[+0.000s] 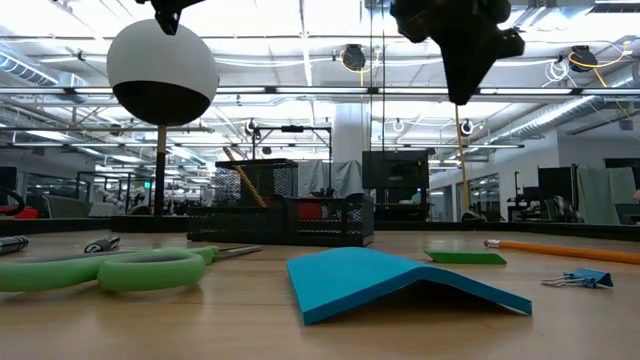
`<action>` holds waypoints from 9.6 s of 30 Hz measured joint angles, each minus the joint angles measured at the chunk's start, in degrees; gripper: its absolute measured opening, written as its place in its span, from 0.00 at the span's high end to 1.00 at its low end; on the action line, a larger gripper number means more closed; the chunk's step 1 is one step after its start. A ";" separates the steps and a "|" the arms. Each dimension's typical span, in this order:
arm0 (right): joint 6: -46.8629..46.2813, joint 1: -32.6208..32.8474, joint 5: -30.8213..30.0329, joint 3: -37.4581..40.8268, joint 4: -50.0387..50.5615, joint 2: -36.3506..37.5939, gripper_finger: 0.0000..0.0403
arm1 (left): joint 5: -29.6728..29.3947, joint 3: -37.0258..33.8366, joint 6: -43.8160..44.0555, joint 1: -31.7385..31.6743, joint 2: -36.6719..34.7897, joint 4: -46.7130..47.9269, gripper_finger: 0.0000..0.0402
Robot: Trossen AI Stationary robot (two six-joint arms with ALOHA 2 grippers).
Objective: Pick and place office supplies into organizer
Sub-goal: Put the orange pencil into the black desk organizer
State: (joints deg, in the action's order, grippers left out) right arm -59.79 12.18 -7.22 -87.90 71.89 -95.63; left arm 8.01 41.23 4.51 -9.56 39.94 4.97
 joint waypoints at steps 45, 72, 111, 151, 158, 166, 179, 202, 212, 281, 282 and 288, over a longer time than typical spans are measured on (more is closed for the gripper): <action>0.52 -0.57 -1.70 3.43 1.15 -8.86 0.91 | 0.02 0.00 0.26 0.00 0.00 1.33 0.68; 1.80 -2.00 2.90 15.80 -12.04 -3.01 0.59 | -0.01 0.00 -1.03 0.04 0.01 1.77 0.68; -5.72 -5.09 10.06 33.34 -34.08 8.71 0.70 | -2.08 0.02 -1.55 -0.11 0.02 0.72 0.68; -3.14 -3.27 4.94 29.78 -31.25 8.15 0.70 | -2.16 0.02 -1.51 -0.11 0.20 0.85 0.68; -7.50 -1.61 -1.56 20.68 -13.33 5.52 0.70 | -2.16 0.02 -1.51 -0.11 0.20 0.78 0.68; -7.08 -1.59 0.26 17.09 -15.37 0.10 0.70 | -2.16 0.02 -1.49 -0.11 0.20 0.76 0.68; -8.35 -1.72 2.69 20.41 -16.38 -0.25 0.70 | -2.14 0.02 -1.46 -0.11 0.20 0.81 0.68; -8.77 -3.34 9.05 29.24 -28.29 -0.29 0.70 | -2.14 0.02 -1.46 -0.11 0.20 0.83 0.68; -8.56 -4.11 9.47 29.68 -28.46 -0.74 0.70 | -2.14 0.02 -1.46 -0.09 0.20 0.83 0.68; -1.86 -5.83 10.49 29.73 -31.00 -5.07 0.98 | -2.14 0.02 -1.73 -0.11 0.20 0.85 0.68; -1.65 -5.83 10.49 29.73 -31.00 -5.07 0.98 | -2.14 0.02 -1.73 -0.11 0.20 0.85 0.68; -0.79 -5.88 10.51 29.73 -30.99 -5.07 0.98 | -2.14 0.02 -1.73 -0.10 0.20 0.85 0.68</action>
State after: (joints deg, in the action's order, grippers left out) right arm -60.58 6.31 3.29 -58.17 40.90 -100.71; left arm 5.87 41.25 2.79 -9.66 40.14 5.82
